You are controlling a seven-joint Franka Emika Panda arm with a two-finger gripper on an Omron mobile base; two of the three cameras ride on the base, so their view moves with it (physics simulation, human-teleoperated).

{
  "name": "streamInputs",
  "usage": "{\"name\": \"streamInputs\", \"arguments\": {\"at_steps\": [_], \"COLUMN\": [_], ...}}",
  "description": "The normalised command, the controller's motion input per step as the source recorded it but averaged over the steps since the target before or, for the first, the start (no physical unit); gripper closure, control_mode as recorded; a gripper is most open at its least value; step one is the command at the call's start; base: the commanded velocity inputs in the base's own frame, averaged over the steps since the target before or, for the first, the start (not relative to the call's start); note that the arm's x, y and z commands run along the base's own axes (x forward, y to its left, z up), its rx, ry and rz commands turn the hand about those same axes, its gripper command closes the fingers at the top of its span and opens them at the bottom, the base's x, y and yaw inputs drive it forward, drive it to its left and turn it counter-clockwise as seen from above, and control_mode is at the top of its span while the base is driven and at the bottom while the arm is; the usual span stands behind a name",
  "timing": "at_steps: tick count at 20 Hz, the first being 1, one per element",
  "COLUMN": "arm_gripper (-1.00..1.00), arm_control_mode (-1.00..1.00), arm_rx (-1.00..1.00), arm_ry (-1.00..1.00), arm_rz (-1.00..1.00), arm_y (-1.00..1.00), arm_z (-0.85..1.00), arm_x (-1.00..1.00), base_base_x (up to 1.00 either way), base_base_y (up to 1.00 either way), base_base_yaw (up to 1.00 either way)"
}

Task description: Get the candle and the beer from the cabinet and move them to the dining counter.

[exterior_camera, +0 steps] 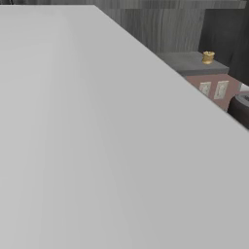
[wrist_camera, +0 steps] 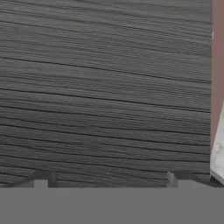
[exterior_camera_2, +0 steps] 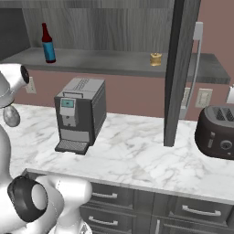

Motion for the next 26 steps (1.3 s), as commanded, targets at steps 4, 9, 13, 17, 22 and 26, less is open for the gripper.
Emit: {"name": "streamInputs", "arguments": {"at_steps": [4, 9, 13, 17, 22, 26], "arm_gripper": [-1.00, -1.00, -1.00, -1.00, -1.00, -1.00], "arm_control_mode": [-1.00, -1.00, -1.00, -1.00, -1.00, -1.00], "arm_rx": [0.00, -0.06, -0.09, -0.11, -0.11, -0.12], "arm_ry": [0.01, 0.04, -0.11, -0.22, -0.24, -0.28], "arm_rz": [0.00, 0.00, 0.00, 0.00, 0.00, 0.00], "arm_y": [0.70, 0.29, -0.08, -0.45, -0.67, -0.73], "arm_z": [-0.01, -0.07, -0.02, 0.00, 0.00, 0.00], "arm_x": [0.00, 0.00, -0.08, -0.21, -0.09, -0.01], "base_base_x": [0.00, 0.00, 0.00, 0.00, 0.00, 0.00], "base_base_y": [0.00, 0.00, 0.00, 0.00, 0.00, 0.00], "base_base_yaw": [0.00, 0.00, 0.00, 0.00, 0.00, 0.00]}}
